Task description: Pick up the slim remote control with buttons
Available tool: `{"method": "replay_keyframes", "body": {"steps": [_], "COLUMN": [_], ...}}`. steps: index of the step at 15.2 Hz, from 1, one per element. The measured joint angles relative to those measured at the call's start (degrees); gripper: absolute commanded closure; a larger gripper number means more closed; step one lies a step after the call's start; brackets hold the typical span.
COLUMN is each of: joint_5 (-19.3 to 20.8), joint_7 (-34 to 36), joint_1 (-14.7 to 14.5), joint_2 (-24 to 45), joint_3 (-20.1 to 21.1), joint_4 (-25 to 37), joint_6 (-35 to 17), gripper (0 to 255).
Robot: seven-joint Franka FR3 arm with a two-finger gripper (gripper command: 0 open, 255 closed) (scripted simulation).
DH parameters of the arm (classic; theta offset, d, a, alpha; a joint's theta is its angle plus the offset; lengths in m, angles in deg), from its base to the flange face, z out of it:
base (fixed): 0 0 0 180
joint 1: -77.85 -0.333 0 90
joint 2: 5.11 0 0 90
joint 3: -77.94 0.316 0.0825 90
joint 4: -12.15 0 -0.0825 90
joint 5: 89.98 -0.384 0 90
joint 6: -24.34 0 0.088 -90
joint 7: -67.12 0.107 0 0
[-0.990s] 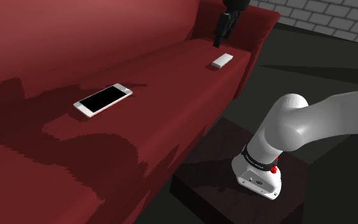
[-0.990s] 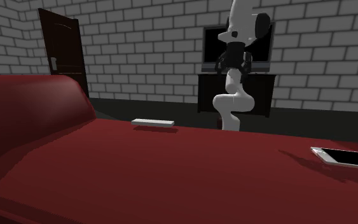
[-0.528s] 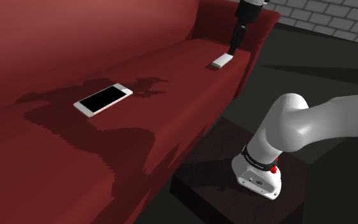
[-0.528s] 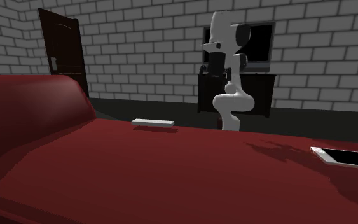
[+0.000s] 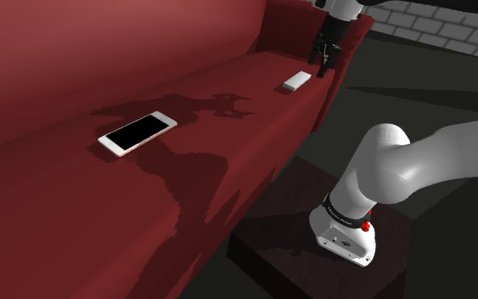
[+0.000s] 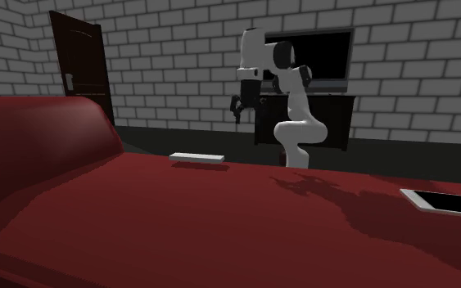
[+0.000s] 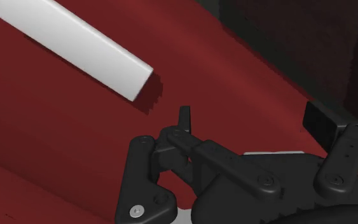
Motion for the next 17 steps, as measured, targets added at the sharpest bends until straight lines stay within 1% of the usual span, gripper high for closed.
{"method": "replay_keyframes", "body": {"steps": [5,8,10,11,12,14,16,17], "joint_5": [3.6,4.4,4.3,4.2,3.7,2.1,0.1,-0.3], "joint_7": [-16.1,-25.6,-32.7,-35.9,-39.3,-46.2,-52.8,-54.6], "joint_1": [-5.4,-10.1,-14.0,-15.8,-18.4,-24.8,-32.8,-35.4], "joint_2": [6.1,10.7,14.2,15.4,17.5,21.6,25.3,26.2], "joint_3": [-11.0,-18.2,-23.8,-26.4,-29.7,-36.9,-45.7,-48.5], "joint_4": [4.4,7.6,11.1,11.9,13.6,17.2,20.6,21.6], "joint_6": [-3.6,-6.5,-7.6,-8.5,-9.4,-11.0,-12.4,-12.7], "gripper": [0,0,0,0,0,0,0,0]}}
